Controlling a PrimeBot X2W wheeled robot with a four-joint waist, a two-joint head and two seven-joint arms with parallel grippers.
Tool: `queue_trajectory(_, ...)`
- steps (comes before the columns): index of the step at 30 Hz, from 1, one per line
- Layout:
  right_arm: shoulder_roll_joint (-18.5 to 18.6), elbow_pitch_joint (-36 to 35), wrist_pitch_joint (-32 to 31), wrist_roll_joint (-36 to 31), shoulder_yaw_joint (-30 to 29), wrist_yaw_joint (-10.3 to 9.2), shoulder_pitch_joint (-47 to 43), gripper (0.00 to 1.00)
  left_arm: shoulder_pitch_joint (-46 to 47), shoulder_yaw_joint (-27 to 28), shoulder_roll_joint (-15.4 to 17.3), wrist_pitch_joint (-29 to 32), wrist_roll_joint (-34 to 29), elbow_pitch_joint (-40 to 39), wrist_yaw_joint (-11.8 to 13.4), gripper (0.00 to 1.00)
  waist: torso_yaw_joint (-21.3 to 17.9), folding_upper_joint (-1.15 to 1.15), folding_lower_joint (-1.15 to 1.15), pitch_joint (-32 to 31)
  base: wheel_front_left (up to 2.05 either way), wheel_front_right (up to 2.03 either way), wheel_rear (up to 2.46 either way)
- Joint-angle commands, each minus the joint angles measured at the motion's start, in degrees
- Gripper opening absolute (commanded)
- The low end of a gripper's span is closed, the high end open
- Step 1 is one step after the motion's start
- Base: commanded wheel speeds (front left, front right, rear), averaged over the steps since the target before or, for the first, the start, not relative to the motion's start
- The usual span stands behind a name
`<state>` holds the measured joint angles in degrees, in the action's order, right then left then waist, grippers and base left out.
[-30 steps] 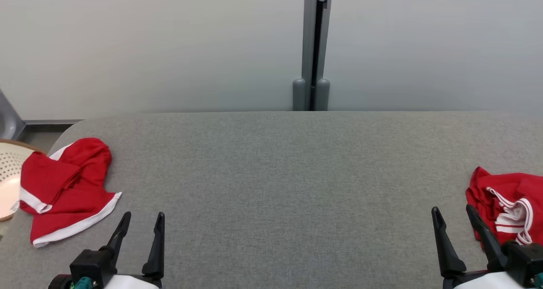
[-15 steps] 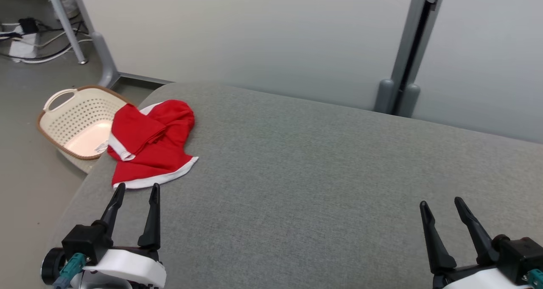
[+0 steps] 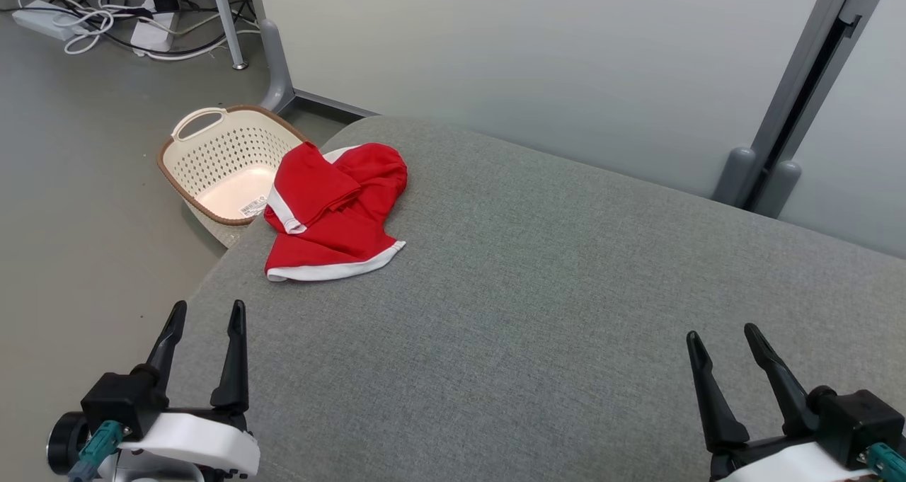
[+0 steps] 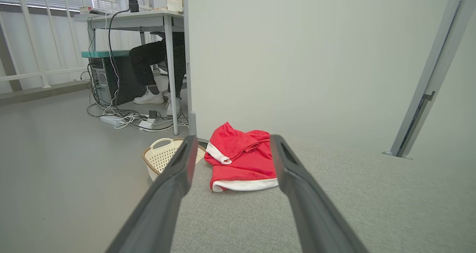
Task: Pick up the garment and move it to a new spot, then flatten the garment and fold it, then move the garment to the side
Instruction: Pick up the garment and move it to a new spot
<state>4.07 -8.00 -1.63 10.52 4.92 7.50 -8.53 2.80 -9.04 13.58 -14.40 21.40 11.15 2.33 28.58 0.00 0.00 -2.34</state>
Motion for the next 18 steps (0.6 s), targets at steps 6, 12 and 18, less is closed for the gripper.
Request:
queue_trajectory(6,0.2,0.2,-0.2,0.0,-0.1,-0.02,0.4,1.0,1.7,-0.1,0.5,-0.3,0.2,0.4,0.0,1.0,0.0,0.0,0.0,0.3,0.0,0.0,0.0)
queue_trajectory(12,1.1,-1.5,-1.6,-0.4,0.0,-0.02,1.3,1.0,3.9,-0.5,-0.5,-0.3,0.5,1.6,-0.1,1.0,-1.4,0.0,0.0,3.5,0.0,0.0,0.0)
queue_trajectory(18,3.7,-5.7,-4.8,-1.4,-0.2,-0.02,4.9,1.0,10.0,0.0,-3.0,-0.7,1.1,4.5,-0.9,1.0,-4.4,0.0,0.0,12.7,0.0,0.0,0.0)
